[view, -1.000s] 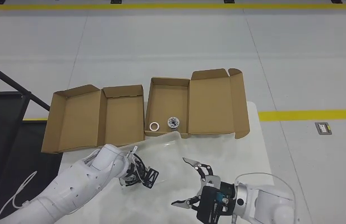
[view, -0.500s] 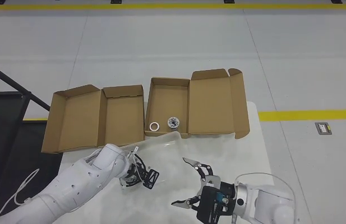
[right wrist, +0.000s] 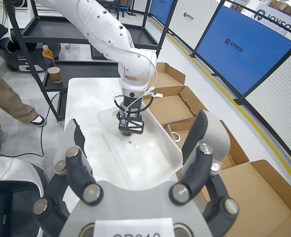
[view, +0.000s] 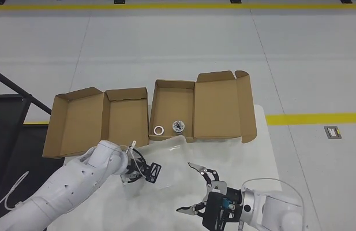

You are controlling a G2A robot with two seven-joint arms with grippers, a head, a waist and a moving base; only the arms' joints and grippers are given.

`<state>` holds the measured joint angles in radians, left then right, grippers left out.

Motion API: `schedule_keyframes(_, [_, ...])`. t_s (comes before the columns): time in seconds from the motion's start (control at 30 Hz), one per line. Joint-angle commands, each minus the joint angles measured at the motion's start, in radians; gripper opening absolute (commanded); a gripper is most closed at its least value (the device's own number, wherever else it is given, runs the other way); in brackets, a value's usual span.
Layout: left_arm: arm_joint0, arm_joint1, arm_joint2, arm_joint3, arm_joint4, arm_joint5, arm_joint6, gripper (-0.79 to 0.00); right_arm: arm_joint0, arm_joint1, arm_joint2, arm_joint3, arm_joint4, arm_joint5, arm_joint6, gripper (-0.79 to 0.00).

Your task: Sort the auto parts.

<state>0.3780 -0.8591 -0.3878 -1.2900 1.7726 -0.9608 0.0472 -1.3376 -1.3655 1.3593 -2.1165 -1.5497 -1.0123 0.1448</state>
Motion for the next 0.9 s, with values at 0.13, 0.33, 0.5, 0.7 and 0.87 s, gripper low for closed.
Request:
schedule_keyframes(0.13, [0.064,0.097,-0.178,-0.115,-0.037,0.091,0.066,-0.785,0.000,0.000,0.000,0.000,0.000,0.000,0.000,0.000])
schedule_keyframes(0.33, [0.203,0.202,-0.392,-0.178,-0.070,0.194,0.085,-0.785,0.000,0.000,0.000,0.000,0.000,0.000,0.000,0.000])
schedule_keyframes(0.5, [0.251,0.227,-0.450,-0.196,-0.068,0.238,0.043,-0.785,0.000,0.000,0.000,0.000,0.000,0.000,0.000,0.000])
schedule_keyframes(0.7, [0.251,0.227,-0.450,-0.196,-0.068,0.238,0.043,-0.785,0.000,0.000,0.000,0.000,0.000,0.000,0.000,0.000])
schedule_keyframes(0.87, [0.258,0.226,-0.449,-0.191,-0.072,0.248,0.040,-0.785,0.000,0.000,0.000,0.000,0.000,0.000,0.000,0.000])
